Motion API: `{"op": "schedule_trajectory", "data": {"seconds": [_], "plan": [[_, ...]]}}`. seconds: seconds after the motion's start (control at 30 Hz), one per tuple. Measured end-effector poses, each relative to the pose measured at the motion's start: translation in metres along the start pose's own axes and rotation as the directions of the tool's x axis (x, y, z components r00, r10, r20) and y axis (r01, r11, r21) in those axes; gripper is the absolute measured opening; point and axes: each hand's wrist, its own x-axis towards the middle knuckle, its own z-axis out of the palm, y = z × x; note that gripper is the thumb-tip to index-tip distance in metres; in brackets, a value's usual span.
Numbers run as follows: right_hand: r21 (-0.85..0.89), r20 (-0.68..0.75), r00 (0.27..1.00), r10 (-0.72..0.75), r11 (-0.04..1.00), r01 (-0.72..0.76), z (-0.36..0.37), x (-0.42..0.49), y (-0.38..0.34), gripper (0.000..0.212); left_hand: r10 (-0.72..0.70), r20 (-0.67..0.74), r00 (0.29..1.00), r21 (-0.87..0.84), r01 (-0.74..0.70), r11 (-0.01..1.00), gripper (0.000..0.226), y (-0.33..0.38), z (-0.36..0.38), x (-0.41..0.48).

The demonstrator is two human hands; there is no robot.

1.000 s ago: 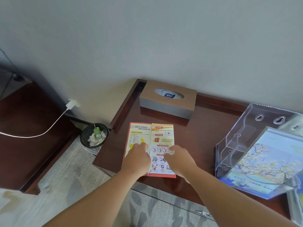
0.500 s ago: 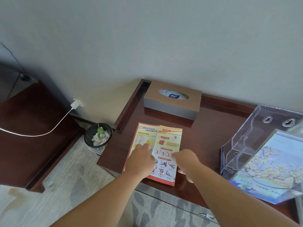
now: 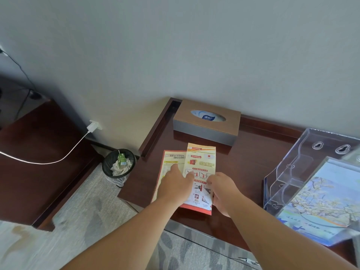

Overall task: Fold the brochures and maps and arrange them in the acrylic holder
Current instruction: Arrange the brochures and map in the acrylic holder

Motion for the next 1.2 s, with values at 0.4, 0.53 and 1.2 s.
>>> {"op": "schedule_trajectory", "data": {"seconds": [0.4,0.53,1.2], "plan": [[-0.249,-0.212,0.971,-0.112,0.967,0.057,-0.027,0.003,0.003,0.009,0.024,0.073,0.997,0.148,-0.034,0.988,0.056,-0.016,0.011,-0.007],[-0.058,-0.192,0.98,0.061,0.996,-0.073,-0.033,0.0,-0.003,0.016,-0.134,0.0,0.991,-0.103,0.134,0.986,0.045,-0.01,-0.004,0.002],[0.34,0.237,0.966,-0.1,0.94,0.014,-0.044,-0.02,-0.018,0.054,0.43,0.239,0.871,-0.17,-0.399,0.901,0.032,0.061,0.004,-0.039]]}}
